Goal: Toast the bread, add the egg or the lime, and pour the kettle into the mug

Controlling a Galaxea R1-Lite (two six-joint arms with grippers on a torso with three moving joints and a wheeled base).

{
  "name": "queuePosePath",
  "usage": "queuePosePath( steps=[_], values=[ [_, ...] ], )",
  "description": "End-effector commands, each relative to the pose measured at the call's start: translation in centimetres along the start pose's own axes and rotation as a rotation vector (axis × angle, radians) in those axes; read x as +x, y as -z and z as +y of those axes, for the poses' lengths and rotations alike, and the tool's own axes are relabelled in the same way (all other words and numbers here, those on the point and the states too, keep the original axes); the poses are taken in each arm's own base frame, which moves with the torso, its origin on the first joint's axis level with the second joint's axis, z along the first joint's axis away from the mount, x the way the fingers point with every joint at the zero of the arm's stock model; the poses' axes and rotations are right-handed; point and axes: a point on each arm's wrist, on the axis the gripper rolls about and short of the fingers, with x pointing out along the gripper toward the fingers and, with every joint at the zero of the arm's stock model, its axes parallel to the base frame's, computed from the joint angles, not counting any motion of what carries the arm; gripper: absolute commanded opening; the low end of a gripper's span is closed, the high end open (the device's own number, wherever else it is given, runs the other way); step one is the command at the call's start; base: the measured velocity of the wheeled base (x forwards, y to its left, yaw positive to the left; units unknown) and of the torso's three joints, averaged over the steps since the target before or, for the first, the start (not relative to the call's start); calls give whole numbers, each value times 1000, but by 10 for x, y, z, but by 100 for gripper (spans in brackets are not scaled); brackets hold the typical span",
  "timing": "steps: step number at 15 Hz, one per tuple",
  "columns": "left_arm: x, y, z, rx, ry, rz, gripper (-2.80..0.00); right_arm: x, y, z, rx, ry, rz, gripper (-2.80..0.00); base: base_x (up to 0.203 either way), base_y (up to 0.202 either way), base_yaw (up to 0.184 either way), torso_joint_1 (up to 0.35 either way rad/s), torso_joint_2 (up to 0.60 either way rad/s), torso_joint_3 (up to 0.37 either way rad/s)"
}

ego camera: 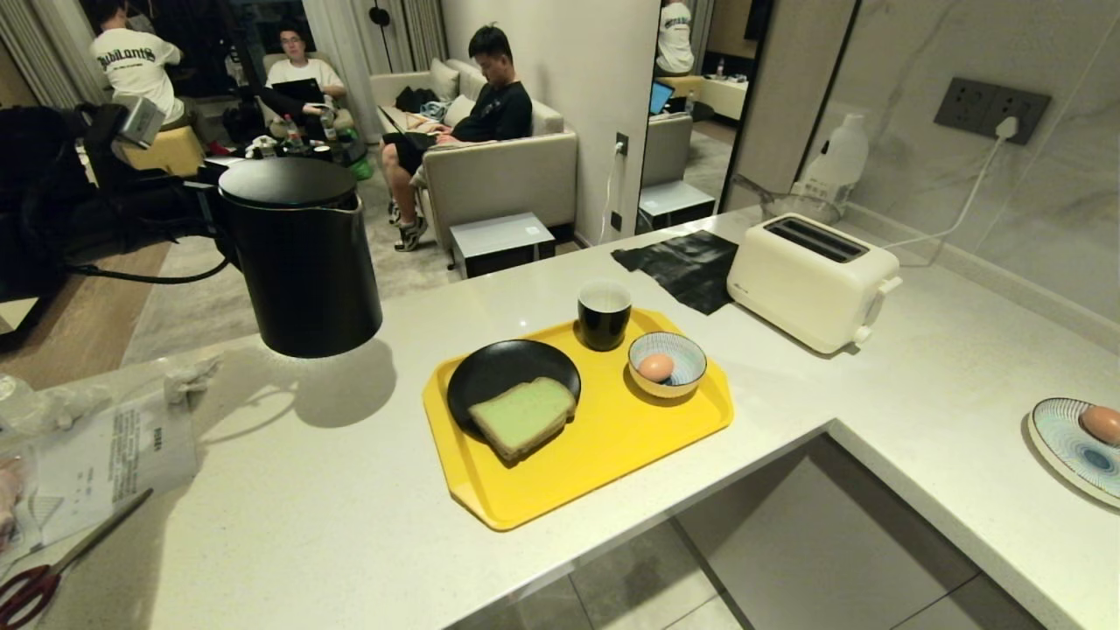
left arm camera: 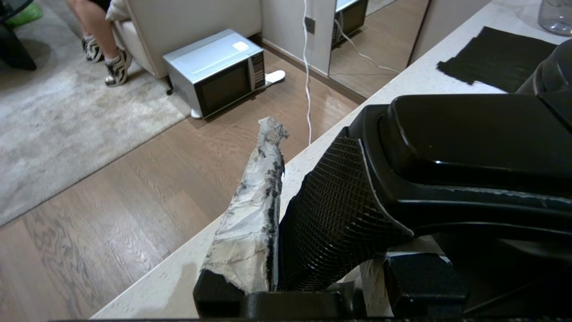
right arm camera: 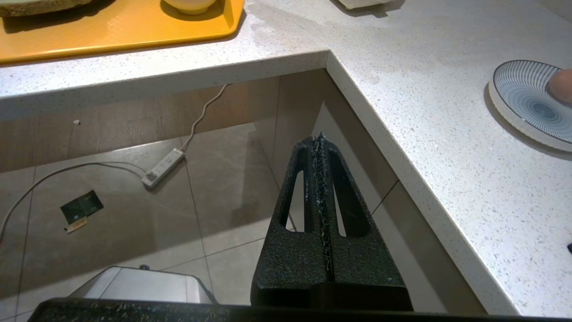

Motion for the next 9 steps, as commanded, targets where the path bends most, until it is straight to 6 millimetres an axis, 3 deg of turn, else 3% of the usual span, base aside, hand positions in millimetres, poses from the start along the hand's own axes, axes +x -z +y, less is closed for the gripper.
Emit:
queuePosePath(
  steps=[1,9],
  values=[
    [3,-3,-5,13,5,-9,-280,0,0,0,0,-1,2,-280,0,0,0,0,0,0],
    [-2,-10,-8,17,-34,-10,-280,0,0,0,-1,-1,2,-280,0,0,0,0,0,0]
  ],
)
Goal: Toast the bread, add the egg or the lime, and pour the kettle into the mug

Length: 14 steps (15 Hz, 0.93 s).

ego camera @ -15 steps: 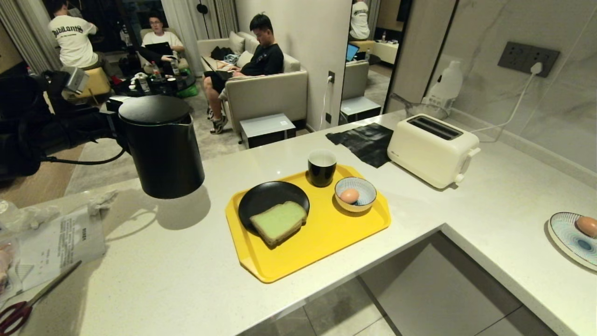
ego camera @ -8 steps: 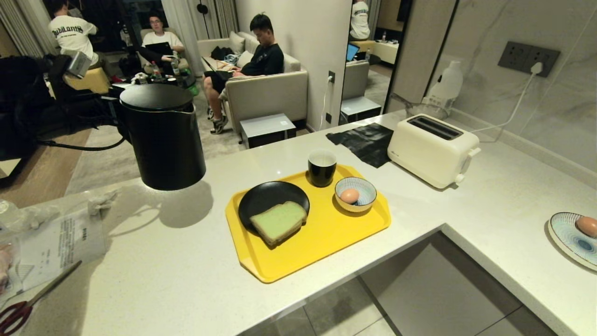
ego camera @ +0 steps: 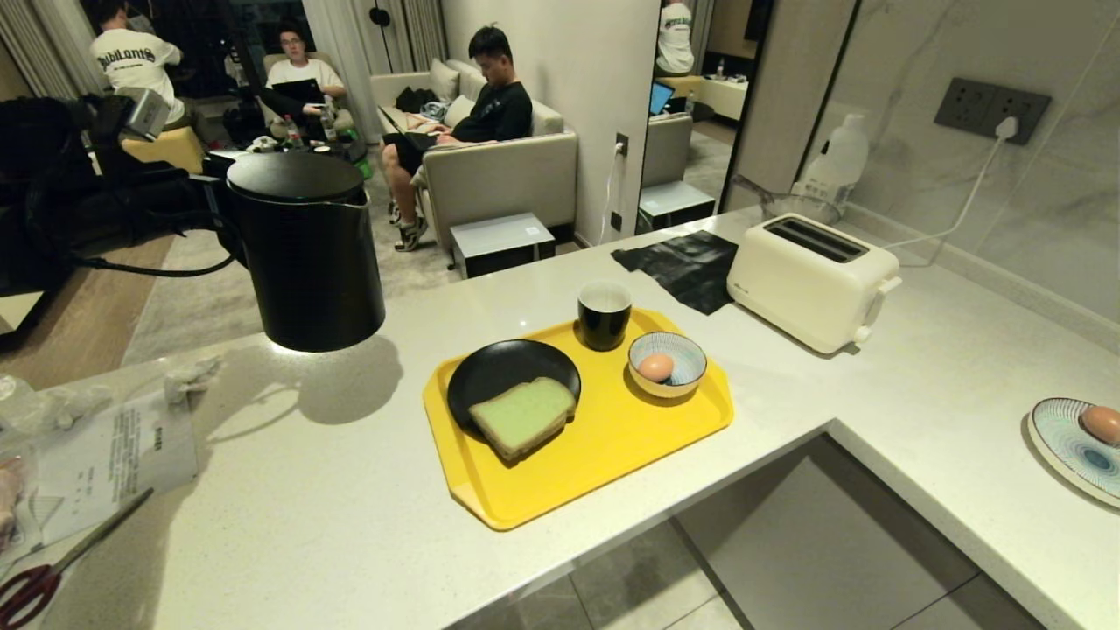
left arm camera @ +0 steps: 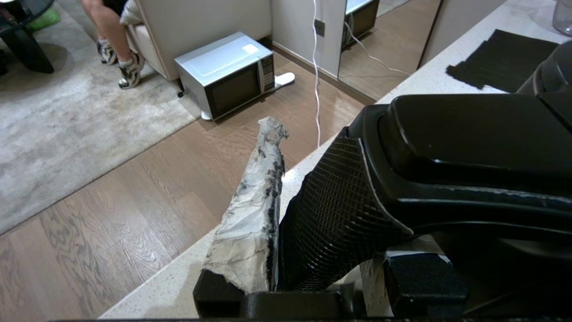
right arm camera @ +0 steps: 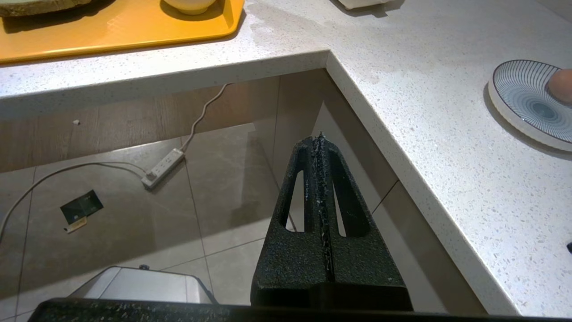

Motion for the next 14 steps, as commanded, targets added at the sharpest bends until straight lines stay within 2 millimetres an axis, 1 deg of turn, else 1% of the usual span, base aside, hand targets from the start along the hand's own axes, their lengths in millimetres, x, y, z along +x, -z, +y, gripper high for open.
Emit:
queuePosePath(
  steps=[1,5,14],
  values=[
    [-5,-6,-2,3,1,1,-280,0,0,0,0,-1,2,-280,0,0,0,0,0,0],
    [-11,-7,-6,6,5,22,-280,0,0,0,0,-1,2,-280,0,0,0,0,0,0],
    [-7,-4,-7,18,-17,34,-280,0,0,0,0,-1,2,-280,0,0,0,0,0,0]
  ],
)
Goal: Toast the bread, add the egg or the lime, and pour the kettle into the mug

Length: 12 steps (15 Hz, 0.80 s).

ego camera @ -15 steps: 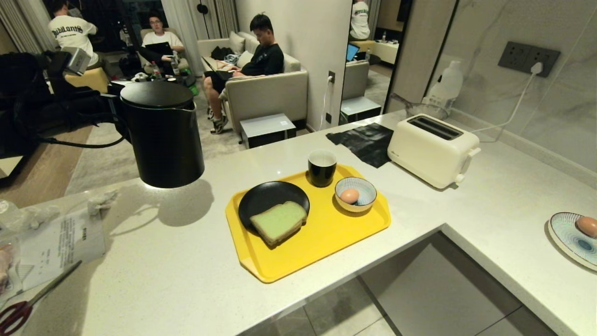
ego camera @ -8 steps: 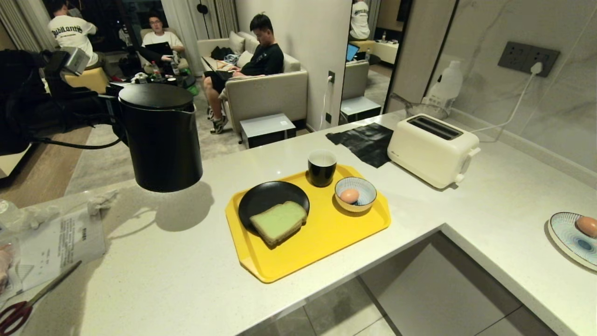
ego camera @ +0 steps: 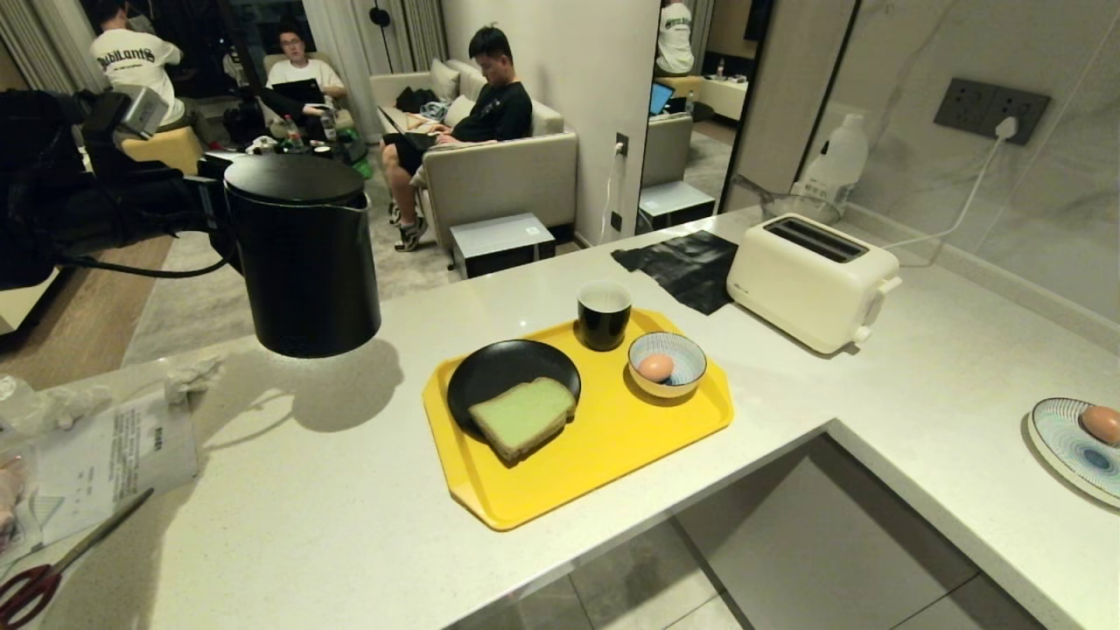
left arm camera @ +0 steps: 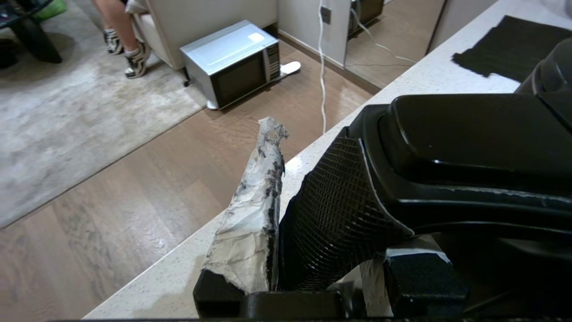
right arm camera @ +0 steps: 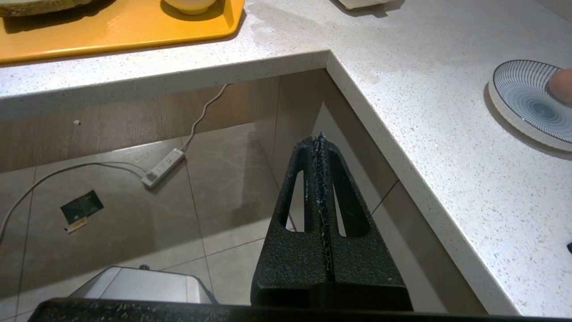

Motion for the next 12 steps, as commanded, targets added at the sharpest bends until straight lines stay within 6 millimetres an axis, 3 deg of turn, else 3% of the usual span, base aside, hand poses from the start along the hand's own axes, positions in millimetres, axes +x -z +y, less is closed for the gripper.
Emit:
queuePosePath(
  steps=[1,12],
  values=[
    [2,2,0,5,2,2,-280,0,0,0,-1,-2,1,-280,0,0,0,0,0,0],
    [8,6,-6,18,-1,13,-280,0,0,0,-1,-2,1,-280,0,0,0,0,0,0]
  ],
)
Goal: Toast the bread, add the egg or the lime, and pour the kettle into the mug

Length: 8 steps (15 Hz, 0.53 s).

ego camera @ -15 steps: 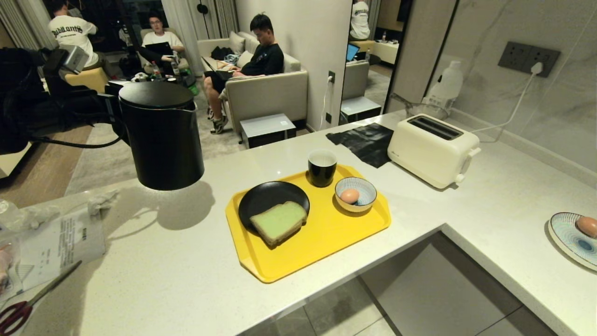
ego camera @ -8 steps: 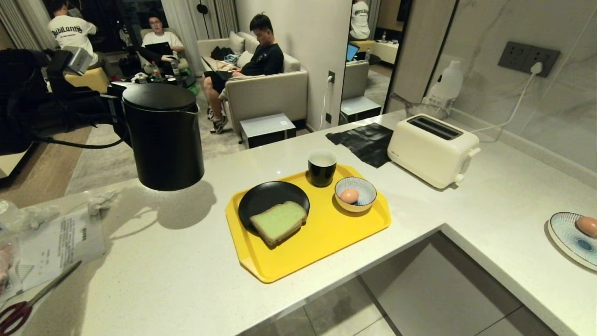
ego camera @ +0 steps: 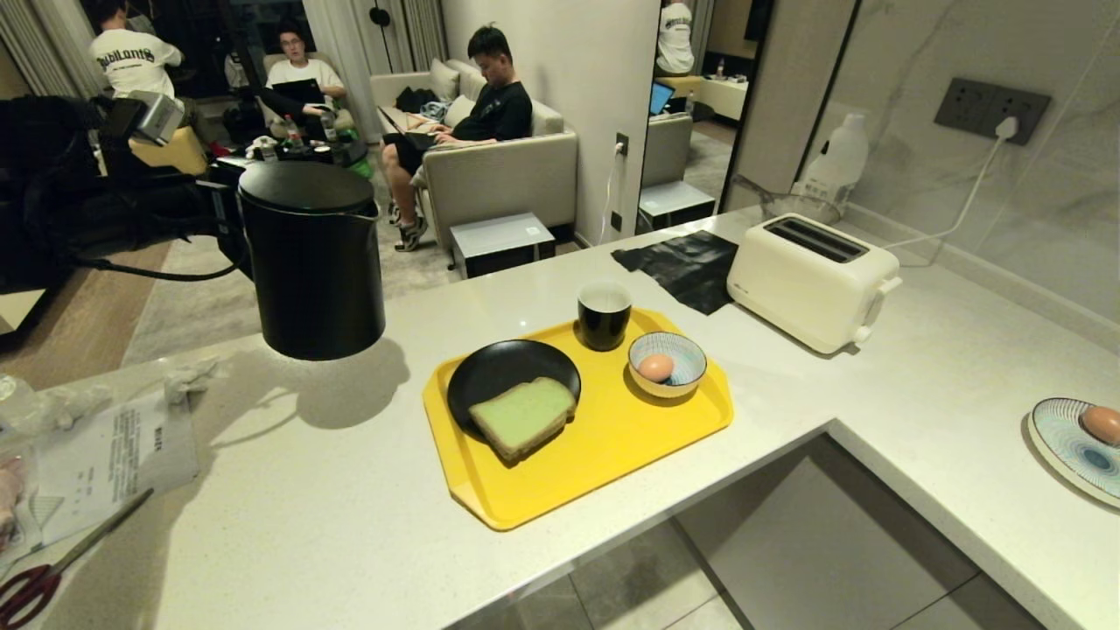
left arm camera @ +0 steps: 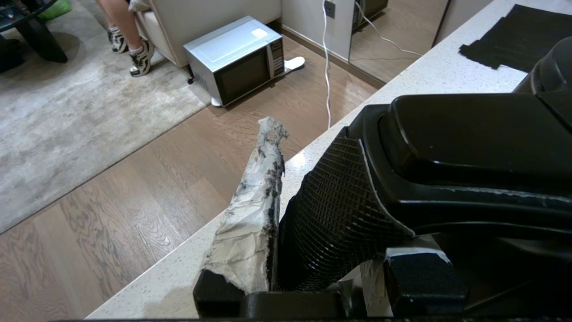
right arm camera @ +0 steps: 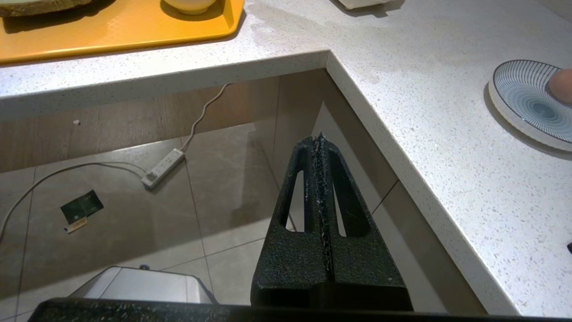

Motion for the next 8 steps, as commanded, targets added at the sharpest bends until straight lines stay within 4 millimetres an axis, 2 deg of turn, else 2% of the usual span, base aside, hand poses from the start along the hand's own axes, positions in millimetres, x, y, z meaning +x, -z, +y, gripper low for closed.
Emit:
queuePosePath(
  steps=[1,5,8],
  values=[
    [3,1,-3,-1,7,2,-280,0,0,0,-1,-1,2,-280,0,0,0,0,0,0],
    [5,4,-4,-3,3,8,-280,0,0,0,-1,-1,2,-280,0,0,0,0,0,0],
    [5,4,-4,-1,1,7,-280,0,0,0,-1,-1,2,-280,0,0,0,0,1,-108]
  ],
)
